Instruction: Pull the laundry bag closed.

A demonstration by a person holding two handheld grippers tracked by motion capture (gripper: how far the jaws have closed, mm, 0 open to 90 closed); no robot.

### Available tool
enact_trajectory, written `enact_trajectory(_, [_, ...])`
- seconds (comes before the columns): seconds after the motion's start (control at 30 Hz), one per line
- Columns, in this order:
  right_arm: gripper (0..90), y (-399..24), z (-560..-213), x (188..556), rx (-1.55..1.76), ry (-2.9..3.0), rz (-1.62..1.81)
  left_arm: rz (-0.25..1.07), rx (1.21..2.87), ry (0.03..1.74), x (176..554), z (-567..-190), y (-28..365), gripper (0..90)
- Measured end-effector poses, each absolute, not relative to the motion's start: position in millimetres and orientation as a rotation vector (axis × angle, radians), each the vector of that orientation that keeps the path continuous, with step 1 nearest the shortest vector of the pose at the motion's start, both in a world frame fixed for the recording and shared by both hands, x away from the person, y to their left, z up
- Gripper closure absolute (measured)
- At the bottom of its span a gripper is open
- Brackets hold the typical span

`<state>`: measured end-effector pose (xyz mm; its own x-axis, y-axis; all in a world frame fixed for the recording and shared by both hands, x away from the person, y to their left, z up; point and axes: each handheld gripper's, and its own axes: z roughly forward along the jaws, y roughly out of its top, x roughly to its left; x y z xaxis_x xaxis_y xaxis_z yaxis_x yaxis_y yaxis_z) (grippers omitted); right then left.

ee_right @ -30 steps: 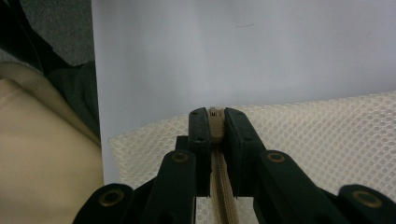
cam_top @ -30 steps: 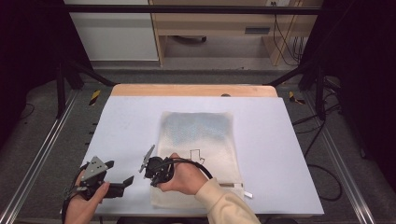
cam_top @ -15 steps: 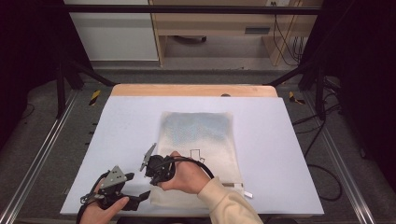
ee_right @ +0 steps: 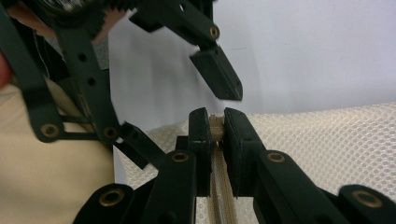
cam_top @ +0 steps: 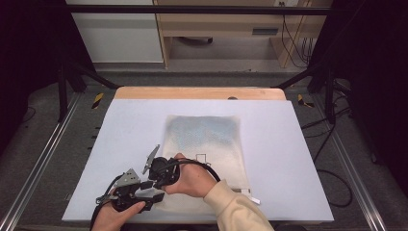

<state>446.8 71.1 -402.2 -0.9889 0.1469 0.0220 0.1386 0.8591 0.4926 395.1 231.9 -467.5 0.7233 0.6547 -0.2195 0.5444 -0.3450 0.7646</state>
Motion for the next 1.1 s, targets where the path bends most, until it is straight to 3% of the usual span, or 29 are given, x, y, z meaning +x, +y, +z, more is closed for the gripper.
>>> enact_trajectory(0.13, [82.0,70.4,-400.3,447.3,0.235,3.014,0.807,0.114,2.021,0.893,398.1,-469.7,229.9,43.5])
enact_trajectory(0.67, [82.1,71.3,-397.4,447.7,0.240,3.005,0.829,0.017,2.004,0.849,409.2,-477.9,225.5,49.5])
enact_trajectory(1.1, [82.1,69.9,-397.6,447.3,0.232,3.001,0.834,-0.009,2.013,0.843,413.5,-480.2,224.7,63.3])
